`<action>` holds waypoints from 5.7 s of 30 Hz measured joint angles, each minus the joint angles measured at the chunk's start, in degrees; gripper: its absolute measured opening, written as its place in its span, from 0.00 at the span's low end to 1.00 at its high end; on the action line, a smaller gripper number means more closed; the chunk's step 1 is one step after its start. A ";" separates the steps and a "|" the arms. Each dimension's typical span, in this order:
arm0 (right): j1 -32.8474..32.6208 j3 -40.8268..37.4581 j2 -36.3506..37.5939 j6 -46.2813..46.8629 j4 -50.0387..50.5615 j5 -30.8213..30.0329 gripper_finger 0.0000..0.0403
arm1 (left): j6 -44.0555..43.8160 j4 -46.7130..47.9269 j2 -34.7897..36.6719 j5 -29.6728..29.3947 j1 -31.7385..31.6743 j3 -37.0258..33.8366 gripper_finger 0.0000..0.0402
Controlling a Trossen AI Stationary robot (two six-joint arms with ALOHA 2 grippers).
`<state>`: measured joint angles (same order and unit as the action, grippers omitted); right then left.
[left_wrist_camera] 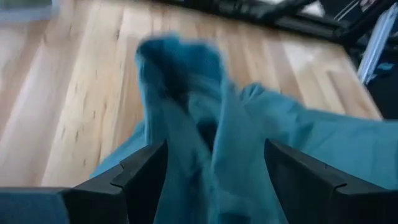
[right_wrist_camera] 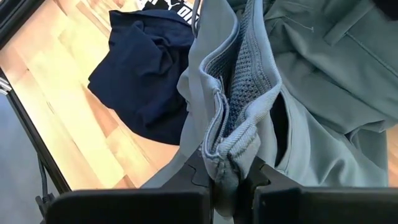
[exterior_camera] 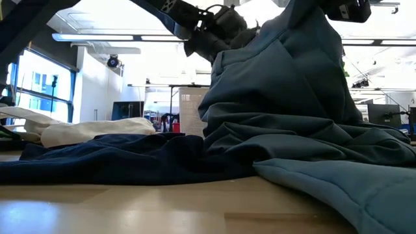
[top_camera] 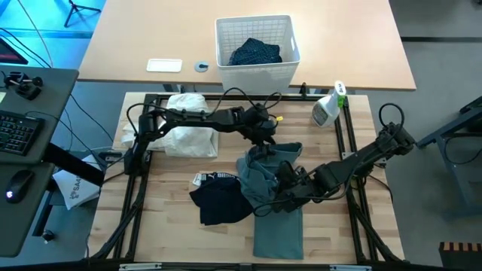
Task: Fold Laundry from Bin
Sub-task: Fold the green pants
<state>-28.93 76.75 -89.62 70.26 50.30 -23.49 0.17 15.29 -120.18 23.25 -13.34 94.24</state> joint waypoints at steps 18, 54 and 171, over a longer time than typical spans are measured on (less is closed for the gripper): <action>0.00 0.00 0.04 0.39 -1.03 0.11 0.03 | 4.02 12.60 -3.06 -4.97 0.04 -0.13 0.36; 50.67 -32.79 27.23 -59.44 -15.94 43.58 0.02 | 11.41 24.79 4.96 -5.53 3.30 -0.13 0.00; 53.83 -22.08 31.85 -45.16 -35.15 61.00 0.02 | 15.99 -2.88 15.74 7.51 -1.53 -0.11 0.53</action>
<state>24.91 54.68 -57.77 25.09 15.15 37.52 16.16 12.41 -104.44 30.76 -14.87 94.13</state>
